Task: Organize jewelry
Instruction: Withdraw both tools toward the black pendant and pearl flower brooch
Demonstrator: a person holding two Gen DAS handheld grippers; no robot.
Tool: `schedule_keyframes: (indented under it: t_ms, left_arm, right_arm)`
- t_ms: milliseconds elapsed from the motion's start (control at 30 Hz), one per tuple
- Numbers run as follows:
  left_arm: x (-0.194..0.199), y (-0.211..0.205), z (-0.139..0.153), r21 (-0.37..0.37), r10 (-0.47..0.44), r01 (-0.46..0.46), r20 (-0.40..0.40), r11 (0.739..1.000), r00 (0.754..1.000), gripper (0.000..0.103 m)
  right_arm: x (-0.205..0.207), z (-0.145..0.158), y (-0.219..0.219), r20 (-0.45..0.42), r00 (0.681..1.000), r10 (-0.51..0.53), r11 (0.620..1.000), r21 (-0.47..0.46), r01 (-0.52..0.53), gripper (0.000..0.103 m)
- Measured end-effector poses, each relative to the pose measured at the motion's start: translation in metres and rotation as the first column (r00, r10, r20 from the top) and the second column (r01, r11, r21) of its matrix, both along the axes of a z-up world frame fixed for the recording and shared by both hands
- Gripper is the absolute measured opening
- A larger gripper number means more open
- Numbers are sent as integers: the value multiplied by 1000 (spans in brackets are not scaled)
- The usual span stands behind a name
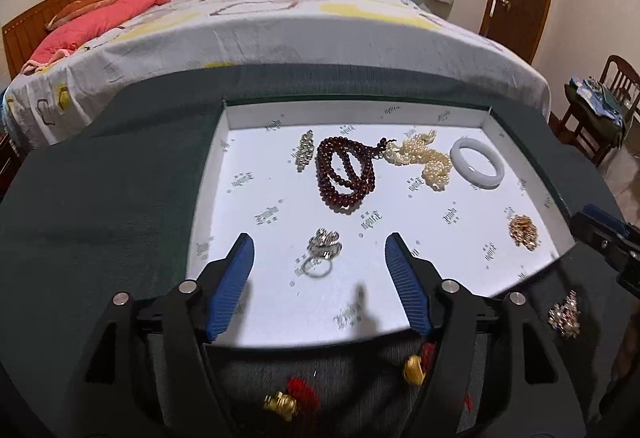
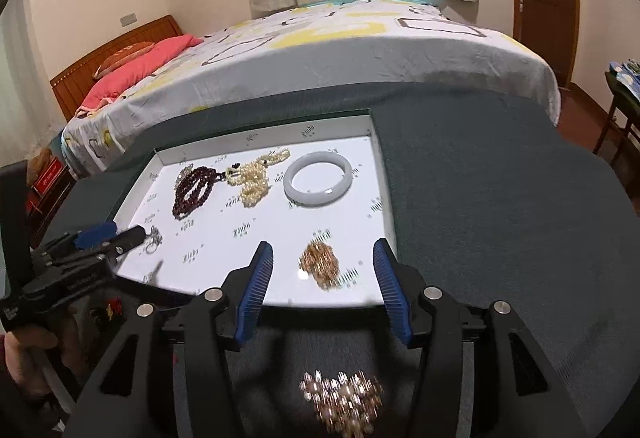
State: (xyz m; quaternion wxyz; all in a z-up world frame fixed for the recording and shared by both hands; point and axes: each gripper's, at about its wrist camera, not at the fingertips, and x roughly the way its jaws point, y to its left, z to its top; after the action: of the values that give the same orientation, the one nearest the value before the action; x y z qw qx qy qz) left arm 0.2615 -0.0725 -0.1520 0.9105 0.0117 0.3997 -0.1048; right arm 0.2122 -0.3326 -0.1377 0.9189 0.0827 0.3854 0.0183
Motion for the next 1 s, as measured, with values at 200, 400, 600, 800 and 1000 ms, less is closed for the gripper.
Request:
schedule_keyframes:
  t_ms: [200, 400, 600, 800, 1000]
  left_arm:
    - [-26, 13, 8, -22, 27, -27, 5, 999, 1000, 68]
    - [-55, 24, 6, -31, 51, -51, -8, 998, 999, 68]
    - [-80, 31, -1, -21, 63, -64, -30, 998, 998, 68]
    - [-97, 39, -8, -10, 78, -78, -54, 997, 996, 68]
    - [-100, 42, -13, -4, 87, -87, -66, 996, 994, 68]
  right_arm:
    - [-29, -6, -1, -26, 1000, -9, 1000, 0, 9, 52]
    - [-52, -9, -1, -38, 999, -9, 1000, -11, 9, 52]
    - [-60, -19, -3, -66, 998, -15, 1000, -9, 15, 53]
    - [-59, -29, -6, -85, 996, -30, 999, -12, 29, 57]
    - [-54, -40, -7, -105, 994, -31, 1000, -7, 31, 57]
